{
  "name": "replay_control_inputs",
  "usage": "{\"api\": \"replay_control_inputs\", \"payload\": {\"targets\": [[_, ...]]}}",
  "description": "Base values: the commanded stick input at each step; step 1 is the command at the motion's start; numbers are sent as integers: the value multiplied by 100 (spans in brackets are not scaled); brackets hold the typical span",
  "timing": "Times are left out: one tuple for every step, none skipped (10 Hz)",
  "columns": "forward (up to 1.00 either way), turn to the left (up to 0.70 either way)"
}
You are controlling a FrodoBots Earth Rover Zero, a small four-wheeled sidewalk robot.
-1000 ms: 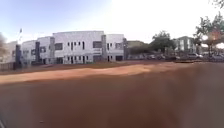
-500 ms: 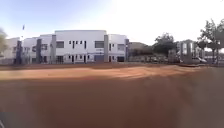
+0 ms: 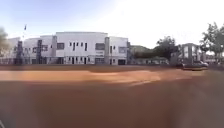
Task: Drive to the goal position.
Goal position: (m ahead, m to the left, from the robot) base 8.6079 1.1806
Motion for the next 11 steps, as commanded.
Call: {"api": "replay_control_inputs", "payload": {"targets": [[100, 0], [100, 0], [100, 0], [100, 0], [100, 0], [100, 0], [100, 0], [100, 0], [100, 0], [100, 0], [100, 0]]}}
